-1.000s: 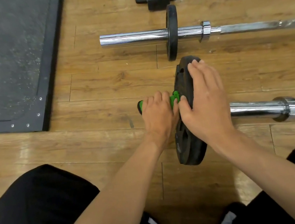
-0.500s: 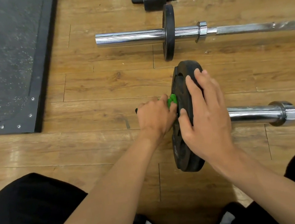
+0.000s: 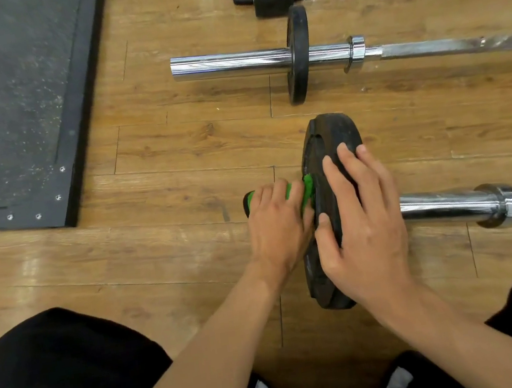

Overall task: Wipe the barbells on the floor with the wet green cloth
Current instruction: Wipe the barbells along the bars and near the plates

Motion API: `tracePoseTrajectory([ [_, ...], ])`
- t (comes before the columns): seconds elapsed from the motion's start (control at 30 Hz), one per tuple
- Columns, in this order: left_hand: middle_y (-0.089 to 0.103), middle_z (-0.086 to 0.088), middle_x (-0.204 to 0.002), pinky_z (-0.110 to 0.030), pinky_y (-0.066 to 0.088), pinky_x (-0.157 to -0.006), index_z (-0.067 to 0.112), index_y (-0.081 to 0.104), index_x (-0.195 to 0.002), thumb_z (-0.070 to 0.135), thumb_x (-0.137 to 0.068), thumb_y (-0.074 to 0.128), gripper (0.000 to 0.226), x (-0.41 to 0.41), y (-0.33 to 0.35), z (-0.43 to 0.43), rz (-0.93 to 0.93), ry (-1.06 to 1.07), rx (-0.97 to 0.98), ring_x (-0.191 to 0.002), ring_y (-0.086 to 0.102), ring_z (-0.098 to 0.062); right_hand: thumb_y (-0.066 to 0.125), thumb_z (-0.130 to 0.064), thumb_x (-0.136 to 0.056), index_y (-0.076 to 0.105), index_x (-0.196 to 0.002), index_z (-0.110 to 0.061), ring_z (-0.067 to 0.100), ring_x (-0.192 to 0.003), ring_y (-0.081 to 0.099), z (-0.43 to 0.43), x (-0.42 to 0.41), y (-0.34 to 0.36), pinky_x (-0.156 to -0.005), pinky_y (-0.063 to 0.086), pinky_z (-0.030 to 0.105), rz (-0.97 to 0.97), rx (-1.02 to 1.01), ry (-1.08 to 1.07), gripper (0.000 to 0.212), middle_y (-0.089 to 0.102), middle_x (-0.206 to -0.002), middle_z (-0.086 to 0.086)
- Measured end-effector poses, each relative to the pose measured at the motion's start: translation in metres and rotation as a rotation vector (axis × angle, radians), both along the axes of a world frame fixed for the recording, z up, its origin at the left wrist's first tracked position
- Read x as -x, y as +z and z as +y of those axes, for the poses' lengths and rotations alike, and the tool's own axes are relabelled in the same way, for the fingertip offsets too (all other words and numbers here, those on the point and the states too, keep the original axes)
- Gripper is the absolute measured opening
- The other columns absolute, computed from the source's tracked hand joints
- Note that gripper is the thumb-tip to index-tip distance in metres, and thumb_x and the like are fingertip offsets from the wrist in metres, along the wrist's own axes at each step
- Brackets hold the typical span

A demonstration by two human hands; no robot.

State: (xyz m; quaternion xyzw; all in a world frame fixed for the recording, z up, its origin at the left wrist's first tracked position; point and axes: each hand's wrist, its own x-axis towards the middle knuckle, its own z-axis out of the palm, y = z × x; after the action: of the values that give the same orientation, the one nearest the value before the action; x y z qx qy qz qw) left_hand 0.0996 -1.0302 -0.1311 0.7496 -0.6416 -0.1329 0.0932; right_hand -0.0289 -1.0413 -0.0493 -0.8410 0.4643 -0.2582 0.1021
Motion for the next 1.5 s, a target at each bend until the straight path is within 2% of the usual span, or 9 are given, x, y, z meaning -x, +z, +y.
tracePoseTrajectory([
  [0.13, 0.066, -0.009, -0.108, -0.044, 0.045, -0.1, 0.016, 0.058, -0.116, 0.045, -0.097, 0.035, 0.041, -0.018, 0.006, 0.002, -0.002, -0.033, -0.062, -0.102, 0.062, -0.032, 0.058, -0.011, -0.089, 0.052, -0.147, 0.004, 0.042, -0.15, 0.033, 0.003, 0.001, -0.001, -0.121, 0.032, 0.058, -0.005, -0.003, 0.018, 0.06, 0.044, -0.155, 0.025],
  [0.3, 0.07, -0.009, -0.104, -0.037, 0.039, -0.069, 0.018, 0.059, -0.109, 0.046, -0.103, 0.038, 0.035, -0.016, 0.011, -0.037, -0.009, 0.179, -0.289, -0.092, 0.067, -0.033, 0.056, -0.012, -0.089, 0.054, -0.145, 0.002, 0.042, -0.15, 0.033, -0.001, -0.004, -0.002, -0.122, 0.032, 0.056, -0.019, -0.007, -0.002, 0.057, 0.045, -0.154, 0.025],
  [0.5, 0.06, -0.012, -0.135, -0.044, 0.037, -0.112, 0.011, 0.052, -0.142, 0.041, -0.103, 0.036, 0.052, -0.014, 0.001, 0.021, -0.01, -0.078, -0.047, -0.125, 0.056, -0.032, 0.054, -0.014, -0.09, 0.054, -0.146, -0.001, 0.04, -0.15, 0.033, -0.004, -0.002, 0.001, -0.123, 0.031, 0.052, -0.013, -0.034, -0.016, 0.057, 0.044, -0.156, 0.024],
  [0.7, 0.069, -0.009, -0.122, -0.039, 0.041, -0.074, 0.017, 0.047, -0.141, 0.045, -0.108, 0.032, 0.046, -0.011, 0.013, -0.05, -0.006, 0.126, -0.406, -0.106, 0.068, -0.033, 0.053, -0.016, -0.09, 0.057, -0.143, -0.002, 0.039, -0.15, 0.033, -0.006, -0.005, 0.001, -0.123, 0.032, 0.052, -0.021, -0.038, -0.019, 0.055, 0.044, -0.155, 0.023],
  [0.83, 0.059, -0.01, -0.141, -0.042, 0.039, -0.106, 0.013, 0.041, -0.153, 0.045, -0.101, 0.019, 0.065, -0.003, 0.007, -0.007, -0.049, 0.035, -0.134, -0.126, 0.059, -0.031, 0.053, -0.016, -0.089, 0.061, -0.138, -0.003, 0.038, -0.149, 0.034, -0.014, -0.006, 0.003, -0.124, 0.03, 0.047, -0.025, -0.045, -0.03, 0.051, 0.046, -0.154, 0.023],
  [1.0, 0.012, -0.011, -0.174, -0.042, 0.004, -0.131, 0.017, 0.012, -0.166, 0.045, -0.105, 0.016, 0.068, -0.005, 0.007, 0.008, -0.023, -0.016, -0.191, -0.161, 0.005, -0.025, 0.054, -0.016, -0.088, 0.062, -0.137, -0.006, 0.036, -0.149, 0.033, -0.019, -0.013, 0.006, -0.123, 0.031, 0.049, -0.016, -0.076, -0.042, 0.05, 0.046, -0.154, 0.021],
  [1.17, 0.067, -0.011, -0.127, -0.042, 0.04, -0.107, 0.019, 0.054, -0.13, 0.049, -0.108, 0.021, 0.05, -0.012, 0.012, -0.039, -0.063, 0.064, -0.229, -0.117, 0.063, -0.03, 0.056, -0.017, -0.09, 0.062, -0.136, -0.006, 0.036, -0.15, 0.034, -0.026, -0.011, 0.006, -0.121, 0.032, 0.053, -0.034, -0.08, -0.057, 0.048, 0.046, -0.154, 0.021],
  [1.4, 0.071, -0.01, -0.102, -0.038, 0.041, -0.069, 0.02, 0.058, -0.119, 0.054, -0.103, 0.039, 0.042, -0.027, 0.013, -0.026, 0.03, 0.1, -0.243, -0.096, 0.068, -0.034, 0.052, -0.019, -0.09, 0.061, -0.138, -0.006, 0.039, -0.15, 0.032, -0.009, -0.005, 0.006, -0.124, 0.028, 0.051, 0.019, -0.053, -0.007, 0.05, 0.043, -0.157, 0.022],
  [1.5, 0.071, -0.016, -0.123, -0.04, 0.045, -0.083, 0.017, 0.062, -0.127, 0.054, -0.107, 0.032, 0.051, -0.038, 0.017, -0.055, 0.038, 0.043, -0.482, -0.115, 0.066, -0.035, 0.055, -0.015, -0.088, 0.065, -0.134, -0.005, 0.042, -0.149, 0.034, 0.001, -0.006, 0.004, -0.121, 0.031, 0.053, 0.03, -0.021, 0.007, 0.048, 0.044, -0.156, 0.024],
])
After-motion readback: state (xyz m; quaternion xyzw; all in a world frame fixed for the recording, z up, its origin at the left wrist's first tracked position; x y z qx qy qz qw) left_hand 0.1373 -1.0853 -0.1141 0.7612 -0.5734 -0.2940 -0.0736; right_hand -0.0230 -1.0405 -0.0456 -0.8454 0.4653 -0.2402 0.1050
